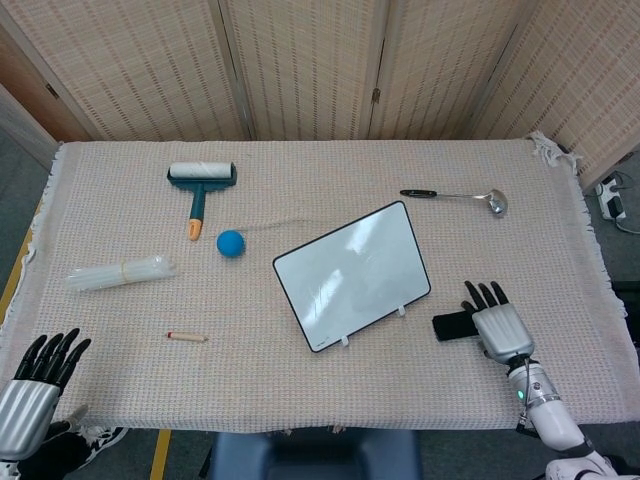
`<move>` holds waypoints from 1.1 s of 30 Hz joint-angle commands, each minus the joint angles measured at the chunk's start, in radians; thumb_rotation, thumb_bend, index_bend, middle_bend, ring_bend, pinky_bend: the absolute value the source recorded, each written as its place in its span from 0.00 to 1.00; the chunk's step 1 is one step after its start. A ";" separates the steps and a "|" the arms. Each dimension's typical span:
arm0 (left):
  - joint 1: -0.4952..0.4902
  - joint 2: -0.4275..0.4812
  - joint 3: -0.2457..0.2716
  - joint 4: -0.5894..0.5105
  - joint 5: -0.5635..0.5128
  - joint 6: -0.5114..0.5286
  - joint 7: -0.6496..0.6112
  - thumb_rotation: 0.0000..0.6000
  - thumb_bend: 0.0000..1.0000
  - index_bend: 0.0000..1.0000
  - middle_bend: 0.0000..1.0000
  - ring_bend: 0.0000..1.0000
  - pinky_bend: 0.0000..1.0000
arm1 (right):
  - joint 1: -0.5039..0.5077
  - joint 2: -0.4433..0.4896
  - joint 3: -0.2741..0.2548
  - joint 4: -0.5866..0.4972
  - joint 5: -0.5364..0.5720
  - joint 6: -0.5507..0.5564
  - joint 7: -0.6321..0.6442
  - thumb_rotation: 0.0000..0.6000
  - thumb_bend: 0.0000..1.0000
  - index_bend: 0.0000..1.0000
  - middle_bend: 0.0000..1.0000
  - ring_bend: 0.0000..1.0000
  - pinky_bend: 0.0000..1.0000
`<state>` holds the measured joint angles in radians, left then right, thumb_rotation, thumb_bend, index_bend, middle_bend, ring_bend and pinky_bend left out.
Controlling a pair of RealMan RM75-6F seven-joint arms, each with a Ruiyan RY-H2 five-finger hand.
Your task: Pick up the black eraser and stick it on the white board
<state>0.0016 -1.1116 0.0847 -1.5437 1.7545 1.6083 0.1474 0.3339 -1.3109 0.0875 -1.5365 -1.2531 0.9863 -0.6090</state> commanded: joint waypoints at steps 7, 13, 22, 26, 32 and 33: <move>-0.005 -0.004 -0.010 -0.002 -0.024 -0.015 0.002 1.00 0.19 0.00 0.00 0.00 0.00 | 0.041 -0.051 -0.019 0.061 0.033 -0.032 0.027 1.00 0.31 0.25 0.00 0.00 0.00; -0.008 -0.001 -0.005 0.000 -0.018 -0.022 0.002 1.00 0.19 0.00 0.00 0.00 0.00 | 0.052 -0.065 -0.021 0.064 0.050 -0.018 0.025 1.00 0.31 0.42 0.00 0.00 0.00; -0.011 0.011 0.001 -0.009 -0.021 -0.034 -0.007 1.00 0.19 0.00 0.00 0.00 0.00 | 0.051 -0.096 -0.019 0.086 0.030 0.054 0.058 1.00 0.31 0.60 0.08 0.06 0.00; -0.010 0.014 0.002 -0.013 -0.021 -0.033 -0.010 1.00 0.19 0.00 0.00 0.00 0.00 | 0.044 -0.081 -0.014 0.048 -0.031 0.110 0.122 1.00 0.31 0.60 0.09 0.07 0.00; -0.011 0.026 0.004 -0.023 -0.034 -0.044 -0.030 1.00 0.19 0.00 0.00 0.00 0.00 | 0.043 -0.131 0.030 0.058 -0.135 0.256 0.194 1.00 0.31 0.60 0.08 0.07 0.00; -0.012 0.029 0.003 -0.026 -0.040 -0.047 -0.034 1.00 0.19 0.00 0.00 0.00 0.00 | 0.045 -0.148 0.038 0.074 -0.149 0.279 0.202 1.00 0.31 0.60 0.08 0.07 0.00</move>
<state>-0.0095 -1.0865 0.0884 -1.5662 1.7196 1.5652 0.1183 0.3779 -1.4206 0.1002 -1.4859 -1.3567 1.2051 -0.4395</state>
